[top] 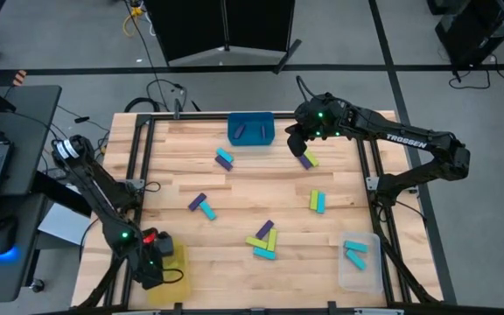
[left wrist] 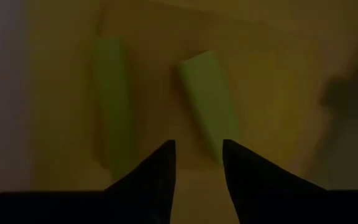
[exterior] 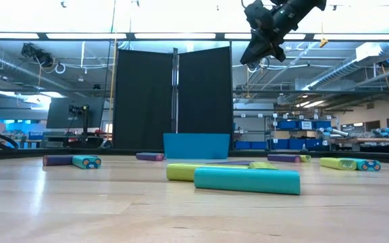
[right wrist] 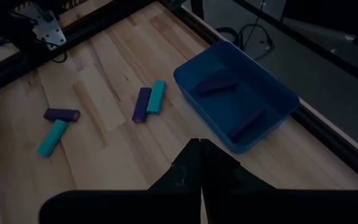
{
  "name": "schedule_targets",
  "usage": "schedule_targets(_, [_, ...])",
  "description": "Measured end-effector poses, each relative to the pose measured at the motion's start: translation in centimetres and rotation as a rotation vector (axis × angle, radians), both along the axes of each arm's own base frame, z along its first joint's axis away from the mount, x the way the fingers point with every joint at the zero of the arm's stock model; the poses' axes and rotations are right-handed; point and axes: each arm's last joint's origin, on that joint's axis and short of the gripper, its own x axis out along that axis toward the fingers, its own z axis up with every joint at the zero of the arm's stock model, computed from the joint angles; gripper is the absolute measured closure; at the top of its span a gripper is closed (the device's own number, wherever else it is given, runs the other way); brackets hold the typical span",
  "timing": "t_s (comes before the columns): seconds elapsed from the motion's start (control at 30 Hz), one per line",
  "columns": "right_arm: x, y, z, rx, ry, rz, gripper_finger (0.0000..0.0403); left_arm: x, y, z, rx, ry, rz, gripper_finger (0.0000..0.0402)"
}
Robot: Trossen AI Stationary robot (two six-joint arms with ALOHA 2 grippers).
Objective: Sort blocks
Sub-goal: Put the purple block into the blue bin
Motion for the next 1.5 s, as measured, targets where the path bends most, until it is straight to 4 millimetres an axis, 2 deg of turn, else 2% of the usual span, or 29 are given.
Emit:
schedule_targets(0.1, [0.0,0.0,0.0,0.000,0.000,0.000,0.0396,0.3,-0.4,0.8,-0.002,-0.043,-0.041,0.0281])
schedule_targets(0.3, [0.0,0.0,0.0,0.000,0.000,0.000,0.0396,1.8,-1.9,1.9,-0.161,-0.213,-0.082,0.0340])
schedule_targets(0.4, [0.0,0.0,0.0,-0.005,-0.002,0.003,0.0396,2.4,-2.1,1.5,-0.163,-0.221,-0.074,0.0383])
schedule_targets(0.47, [0.0,0.0,0.1,-0.012,-0.004,0.007,0.0396,2.6,-2.1,0.9,-0.150,-0.185,-0.079,0.0394])
schedule_targets(0.77, [0.1,0.0,0.1,-0.013,-0.005,0.007,0.0396,2.6,-2.3,-1.1,-0.080,-0.082,-0.065,0.0394])
schedule_targets(1.07, [0.1,0.0,0.1,-0.018,-0.004,0.011,0.0396,2.0,-1.6,-1.4,-0.011,0.002,-0.071,0.0395])
schedule_targets(1.3, [0.1,-0.1,0.1,-0.021,-0.004,0.008,0.0396,2.2,-1.8,0.3,0.064,0.009,-0.149,0.0396])
schedule_targets(1.5, [0.1,-0.1,0.1,-0.027,-0.006,0.012,0.0396,3.3,-3.6,2.7,-0.024,-0.142,-0.230,0.0396])
